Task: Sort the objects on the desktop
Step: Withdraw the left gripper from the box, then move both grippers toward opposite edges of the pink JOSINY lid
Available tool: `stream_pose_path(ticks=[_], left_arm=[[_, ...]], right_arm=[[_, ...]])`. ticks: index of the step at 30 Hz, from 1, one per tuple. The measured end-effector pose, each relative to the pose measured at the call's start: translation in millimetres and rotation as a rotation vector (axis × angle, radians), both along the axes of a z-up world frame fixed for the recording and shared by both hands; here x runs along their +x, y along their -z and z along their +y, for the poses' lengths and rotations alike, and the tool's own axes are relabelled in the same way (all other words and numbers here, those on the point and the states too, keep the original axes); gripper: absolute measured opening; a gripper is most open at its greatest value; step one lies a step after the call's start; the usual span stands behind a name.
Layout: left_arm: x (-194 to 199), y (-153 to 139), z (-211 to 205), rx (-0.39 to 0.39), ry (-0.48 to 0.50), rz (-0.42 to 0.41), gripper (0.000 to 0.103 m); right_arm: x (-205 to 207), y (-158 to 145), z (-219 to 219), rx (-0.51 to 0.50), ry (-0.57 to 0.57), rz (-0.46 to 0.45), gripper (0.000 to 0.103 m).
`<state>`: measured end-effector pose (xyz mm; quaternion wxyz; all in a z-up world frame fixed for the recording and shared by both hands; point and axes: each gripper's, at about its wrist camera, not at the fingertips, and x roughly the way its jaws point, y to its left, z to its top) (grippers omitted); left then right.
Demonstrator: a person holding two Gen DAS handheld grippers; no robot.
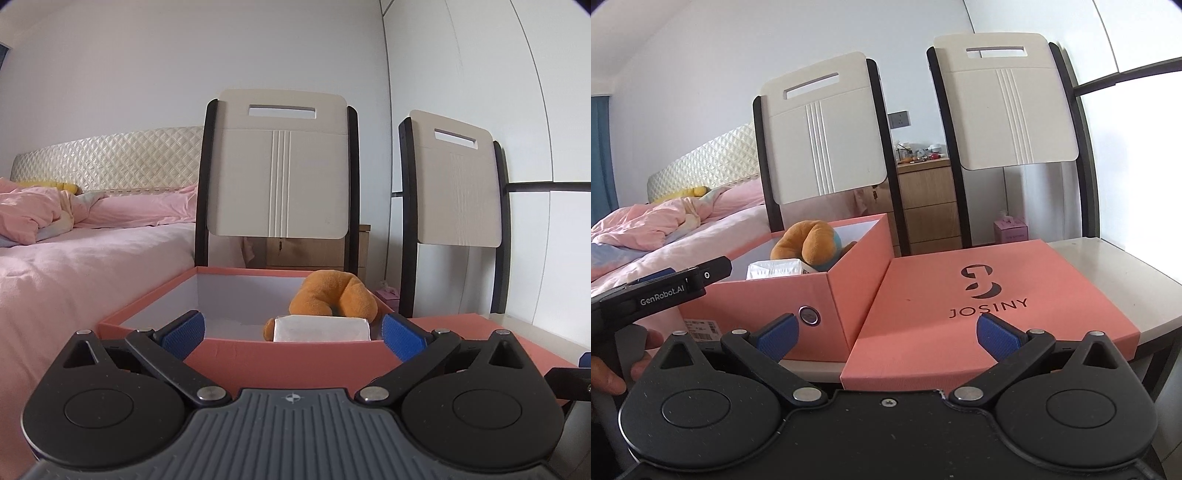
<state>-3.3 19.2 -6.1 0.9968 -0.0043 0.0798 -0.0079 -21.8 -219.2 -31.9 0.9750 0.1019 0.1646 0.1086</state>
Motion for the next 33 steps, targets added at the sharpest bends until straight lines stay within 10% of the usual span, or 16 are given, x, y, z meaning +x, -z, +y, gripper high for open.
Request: stream_pose_path(ticks=[19, 33], left_arm=[[1.7, 4.4, -0.5, -0.009, 0.004, 0.022, 0.103], [8.3, 23.9, -15.1, -0.067, 0.186, 0.142, 0.103]], right_arm=[[-2.1, -5.3, -14.4, 0.001, 0.011, -0.006, 0.102], [52.5, -9.5, -120.7, -0.098, 0.092, 0.102, 0.102]])
